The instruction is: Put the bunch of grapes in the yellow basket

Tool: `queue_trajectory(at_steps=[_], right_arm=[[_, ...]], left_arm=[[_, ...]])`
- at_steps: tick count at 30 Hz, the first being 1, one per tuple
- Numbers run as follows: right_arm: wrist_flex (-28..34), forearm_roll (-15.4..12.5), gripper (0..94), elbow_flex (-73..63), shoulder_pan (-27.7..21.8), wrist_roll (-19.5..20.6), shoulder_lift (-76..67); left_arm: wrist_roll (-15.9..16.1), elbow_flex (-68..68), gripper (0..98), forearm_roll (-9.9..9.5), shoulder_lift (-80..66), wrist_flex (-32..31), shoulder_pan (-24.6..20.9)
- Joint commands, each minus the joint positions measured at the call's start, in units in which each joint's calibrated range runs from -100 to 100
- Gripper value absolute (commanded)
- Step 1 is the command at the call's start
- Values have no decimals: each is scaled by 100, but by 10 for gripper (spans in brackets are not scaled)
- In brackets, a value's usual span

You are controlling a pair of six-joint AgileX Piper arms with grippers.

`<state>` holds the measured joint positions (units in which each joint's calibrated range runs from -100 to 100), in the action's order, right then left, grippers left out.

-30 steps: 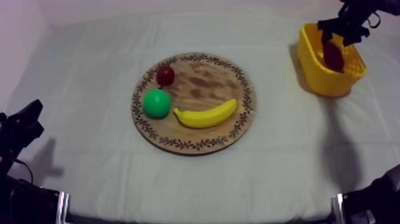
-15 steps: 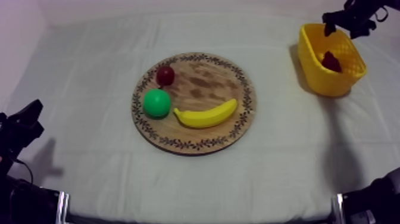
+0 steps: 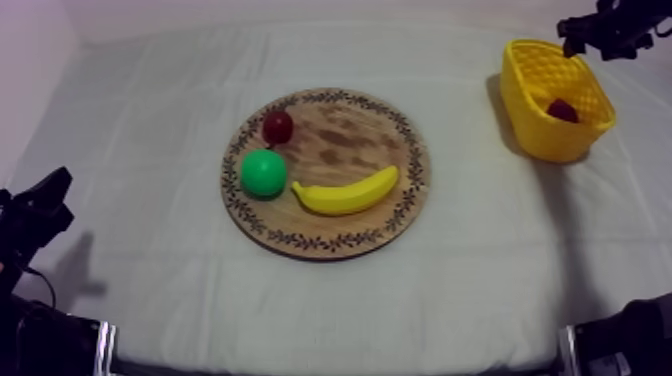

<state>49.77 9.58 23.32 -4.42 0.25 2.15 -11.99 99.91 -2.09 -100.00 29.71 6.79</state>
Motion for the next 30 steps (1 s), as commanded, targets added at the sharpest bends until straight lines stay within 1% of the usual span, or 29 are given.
queue_trajectory(at_steps=[1,8,12,16,20,24,27,30], right_arm=[[-148,84,500,445,18,60,-336],[-886,373,485,1725,-5,284,-1319],[-1315,625,464,2432,-8,522,-1851],[-1646,1011,451,3090,37,874,-2326],[-1937,1339,438,3698,64,1202,-2811],[-2164,1694,425,4270,64,1611,-3280],[-2301,1808,412,4626,49,1765,-3623],[-2415,1853,403,4967,38,1813,-3996]], left_arm=[[0,-2,1,1,0,-5,-2],[0,-2,1,1,0,-5,-2],[0,-2,1,1,0,-5,-2],[0,-2,1,1,0,-5,-2],[0,-2,1,1,0,-5,-2],[0,-2,1,1,0,-5,-2],[0,-2,1,1,0,-5,-2],[0,-2,1,1,0,-5,-2]])
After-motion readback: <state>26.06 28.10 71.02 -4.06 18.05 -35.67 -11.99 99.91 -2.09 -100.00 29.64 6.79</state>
